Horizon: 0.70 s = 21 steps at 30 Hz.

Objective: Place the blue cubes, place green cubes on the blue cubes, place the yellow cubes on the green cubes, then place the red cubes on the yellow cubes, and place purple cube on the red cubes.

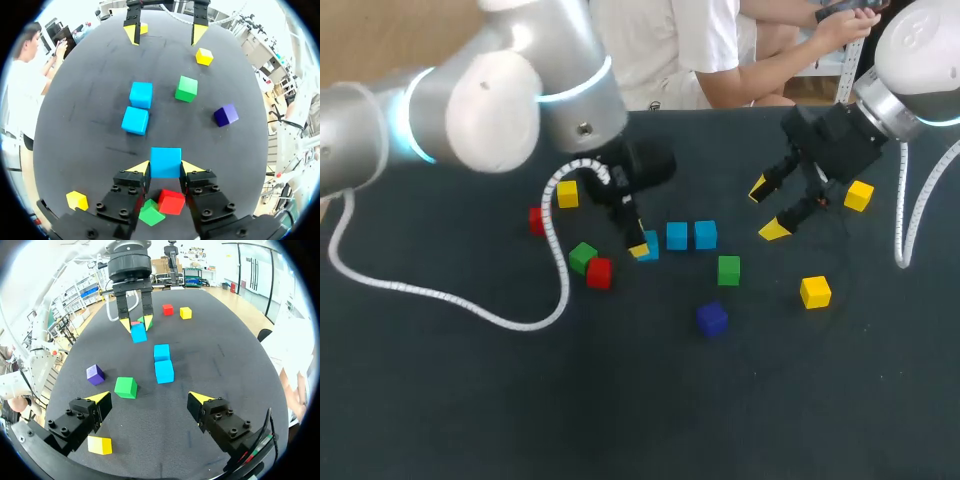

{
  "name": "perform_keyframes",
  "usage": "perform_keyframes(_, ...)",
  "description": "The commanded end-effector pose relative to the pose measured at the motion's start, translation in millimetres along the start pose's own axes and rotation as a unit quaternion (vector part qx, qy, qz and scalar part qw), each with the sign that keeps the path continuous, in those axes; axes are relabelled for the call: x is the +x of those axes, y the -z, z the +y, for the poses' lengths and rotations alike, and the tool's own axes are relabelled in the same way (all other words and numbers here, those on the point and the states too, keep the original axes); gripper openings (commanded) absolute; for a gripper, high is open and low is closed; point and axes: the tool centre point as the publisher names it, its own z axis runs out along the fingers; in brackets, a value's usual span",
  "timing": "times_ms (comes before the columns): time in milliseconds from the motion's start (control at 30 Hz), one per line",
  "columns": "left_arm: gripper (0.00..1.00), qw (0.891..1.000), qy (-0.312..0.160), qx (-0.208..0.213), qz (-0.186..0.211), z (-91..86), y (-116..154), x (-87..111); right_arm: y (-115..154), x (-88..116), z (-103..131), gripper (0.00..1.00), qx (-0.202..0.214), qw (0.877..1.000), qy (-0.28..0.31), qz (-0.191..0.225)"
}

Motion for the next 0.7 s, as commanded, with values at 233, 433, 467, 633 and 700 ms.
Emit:
perform_keyframes(233,0.00,0.998,0.003,0.007,0.056,20.1,3.1,-7.9,-0.1,0.2,0.0,1.00,0.000,1.000,0.001,-0.001)
perform_keyframes(433,0.00,0.999,0.000,0.002,0.051,26.1,0.4,-1.7,-0.1,0.2,0.0,1.00,0.000,1.000,0.001,-0.001)
perform_keyframes(467,0.00,0.999,0.000,0.001,0.051,27.3,-0.8,-0.6,-0.1,0.2,0.0,1.00,0.000,1.000,0.001,-0.001)
perform_keyframes(633,0.00,0.999,-0.004,0.004,0.033,32.5,-6.8,2.3,-0.1,0.2,0.0,1.00,0.000,1.000,0.001,-0.001)
perform_keyframes(700,0.00,1.000,-0.006,0.005,0.028,34.1,-9.3,1.6,-0.1,0.2,0.0,1.00,0.000,1.000,0.001,-0.001)
